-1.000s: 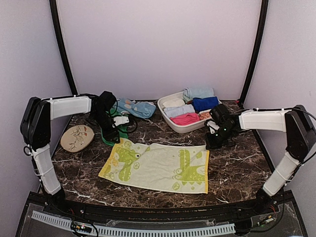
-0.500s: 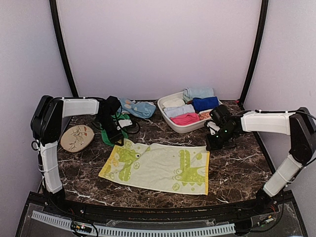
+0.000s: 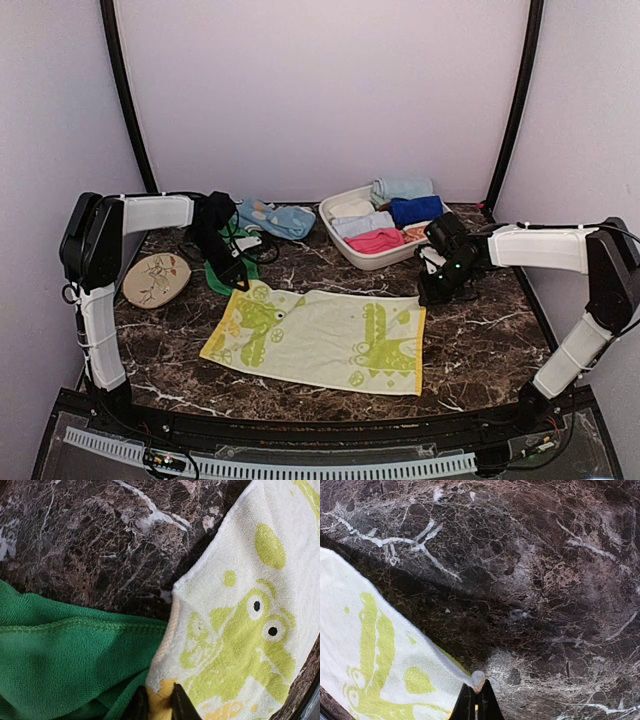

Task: Roll the towels
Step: Pick up the towel from the center of the board.

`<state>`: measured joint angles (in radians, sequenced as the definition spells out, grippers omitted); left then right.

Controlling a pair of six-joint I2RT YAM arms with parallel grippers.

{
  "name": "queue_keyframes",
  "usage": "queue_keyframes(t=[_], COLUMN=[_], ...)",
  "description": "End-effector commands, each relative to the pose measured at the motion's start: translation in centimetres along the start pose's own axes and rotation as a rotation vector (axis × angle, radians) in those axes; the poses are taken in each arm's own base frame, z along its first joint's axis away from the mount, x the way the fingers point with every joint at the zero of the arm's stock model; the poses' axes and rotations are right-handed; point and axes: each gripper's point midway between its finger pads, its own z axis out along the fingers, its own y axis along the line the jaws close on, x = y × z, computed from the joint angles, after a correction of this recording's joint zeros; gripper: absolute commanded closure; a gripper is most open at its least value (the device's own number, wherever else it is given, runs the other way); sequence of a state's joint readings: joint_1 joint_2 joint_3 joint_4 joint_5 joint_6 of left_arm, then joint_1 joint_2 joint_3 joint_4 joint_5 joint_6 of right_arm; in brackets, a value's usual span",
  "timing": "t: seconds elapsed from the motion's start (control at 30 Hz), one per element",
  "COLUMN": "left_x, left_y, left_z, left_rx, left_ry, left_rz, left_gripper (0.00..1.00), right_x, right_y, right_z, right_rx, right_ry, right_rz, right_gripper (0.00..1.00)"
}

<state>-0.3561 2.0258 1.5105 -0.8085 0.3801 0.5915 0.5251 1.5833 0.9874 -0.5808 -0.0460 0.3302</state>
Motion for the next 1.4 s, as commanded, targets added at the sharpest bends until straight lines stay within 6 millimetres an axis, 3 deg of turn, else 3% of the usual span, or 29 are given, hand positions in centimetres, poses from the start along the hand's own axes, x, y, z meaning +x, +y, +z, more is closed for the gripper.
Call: queue_keyframes(t=[0.0, 0.07, 0.27, 0.63, 0.8, 0.83, 1.03, 1.2, 1.37], left_x=[-0.2, -0.4, -0.7, 3.2, 2.9, 2.7, 2.2, 2.2, 3.6], left_y=[-0.5, -0.3, 0.2, -1.5, 0.2, 0.5, 3.2, 3.6, 1.2], left_z=[-0.8, -1.1, -3.9, -6.3, -7.3, -7.6, -7.7, -7.4, -7.4], left_rx=[0.031, 0.012, -0.072, -0.154, -0.259, -0.283, -0.415, -0.411, -0.362], left_ry=[-0.012, -0.019, -0.059, -0.097, -0.153, -0.165, -0.180, -0.182, -0.205], left_rz=[-0.026, -0.027, -0.011, 0.033, 0.040, 0.048, 0.077, 0.066, 0.105], left_gripper=[0.90, 1.00, 1.00, 1.00, 1.00, 1.00, 1.00, 1.00, 1.00], right_x=[-1.1, -1.2, -1.4, -3.3, -4.1, -5.1, -7.1, -6.7, -5.0], right_y=[0.4, 0.3, 0.0, 1.0, 1.2, 1.6, 1.8, 2.0, 3.1], right_z=[-1.3, -1.4, -1.4, -0.6, -0.2, -0.6, -0.7, -0.2, -0.6], right_rx=[0.004, 0.009, 0.030, 0.010, 0.014, 0.008, 0.025, 0.073, 0.075], right_ry=[-0.043, -0.045, -0.051, -0.048, -0.045, -0.067, -0.104, -0.101, -0.116], right_rz=[-0.015, -0.016, -0.016, -0.040, -0.058, -0.062, -0.082, -0.115, -0.121], right_gripper=[1.00, 1.00, 1.00, 1.00, 1.00, 1.00, 1.00, 1.00, 1.00])
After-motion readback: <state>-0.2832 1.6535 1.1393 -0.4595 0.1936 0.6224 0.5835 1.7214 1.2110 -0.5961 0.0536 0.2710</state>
